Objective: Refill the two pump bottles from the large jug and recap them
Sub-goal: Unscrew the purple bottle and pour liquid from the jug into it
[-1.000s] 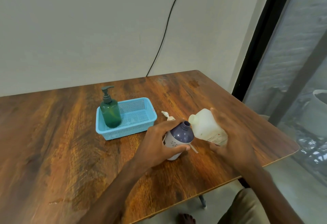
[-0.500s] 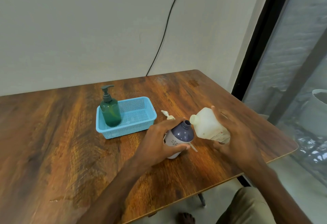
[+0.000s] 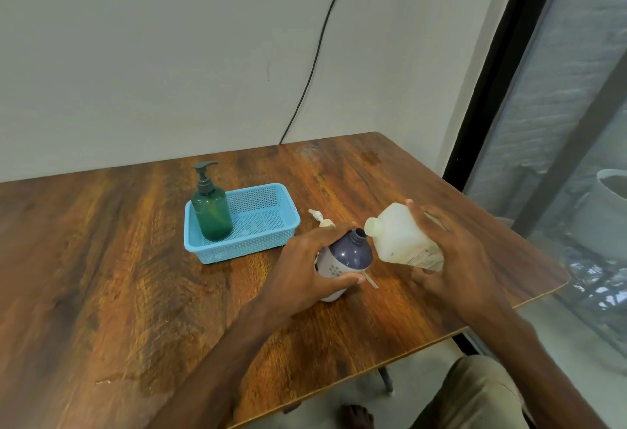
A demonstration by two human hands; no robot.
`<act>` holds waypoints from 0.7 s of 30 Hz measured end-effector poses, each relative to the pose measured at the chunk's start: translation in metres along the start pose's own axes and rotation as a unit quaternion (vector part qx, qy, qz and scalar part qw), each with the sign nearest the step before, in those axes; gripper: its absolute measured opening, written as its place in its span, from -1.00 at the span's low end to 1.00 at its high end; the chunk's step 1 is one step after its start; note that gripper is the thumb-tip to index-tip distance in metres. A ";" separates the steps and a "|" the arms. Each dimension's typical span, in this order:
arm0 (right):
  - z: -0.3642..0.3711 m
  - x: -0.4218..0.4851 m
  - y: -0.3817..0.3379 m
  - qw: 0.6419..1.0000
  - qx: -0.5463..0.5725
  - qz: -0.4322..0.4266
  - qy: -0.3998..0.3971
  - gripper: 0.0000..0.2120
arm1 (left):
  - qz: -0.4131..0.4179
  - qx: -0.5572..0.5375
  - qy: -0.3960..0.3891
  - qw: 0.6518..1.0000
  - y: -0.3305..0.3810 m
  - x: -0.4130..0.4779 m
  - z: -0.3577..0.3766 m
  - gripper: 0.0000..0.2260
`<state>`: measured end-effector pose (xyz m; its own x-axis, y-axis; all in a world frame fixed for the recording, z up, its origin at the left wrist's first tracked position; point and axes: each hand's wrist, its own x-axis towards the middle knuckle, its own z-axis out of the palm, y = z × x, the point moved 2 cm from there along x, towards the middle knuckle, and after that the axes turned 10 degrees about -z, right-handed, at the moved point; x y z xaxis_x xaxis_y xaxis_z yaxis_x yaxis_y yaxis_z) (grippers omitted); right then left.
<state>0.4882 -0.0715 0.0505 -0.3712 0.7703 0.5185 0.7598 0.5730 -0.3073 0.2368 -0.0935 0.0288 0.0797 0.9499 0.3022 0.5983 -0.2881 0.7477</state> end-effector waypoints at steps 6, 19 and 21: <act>0.001 0.000 0.000 1.000 -0.007 -0.013 0.003 0.15 | 0.005 -0.003 0.000 1.000 0.002 0.000 0.000 -0.27; -0.005 0.006 -0.004 0.999 -0.033 -0.027 -0.003 0.10 | 0.005 -0.006 0.005 1.000 0.003 -0.001 0.000 -0.26; -0.006 0.007 -0.003 0.999 -0.039 -0.032 -0.011 0.10 | 0.004 -0.008 0.004 1.000 0.003 -0.001 0.000 -0.27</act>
<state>0.4861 -0.0692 0.0598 -0.4315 0.7391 0.5172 0.7730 0.5985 -0.2104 0.2382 -0.0951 0.0311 0.0778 0.9462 0.3141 0.5845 -0.2986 0.7545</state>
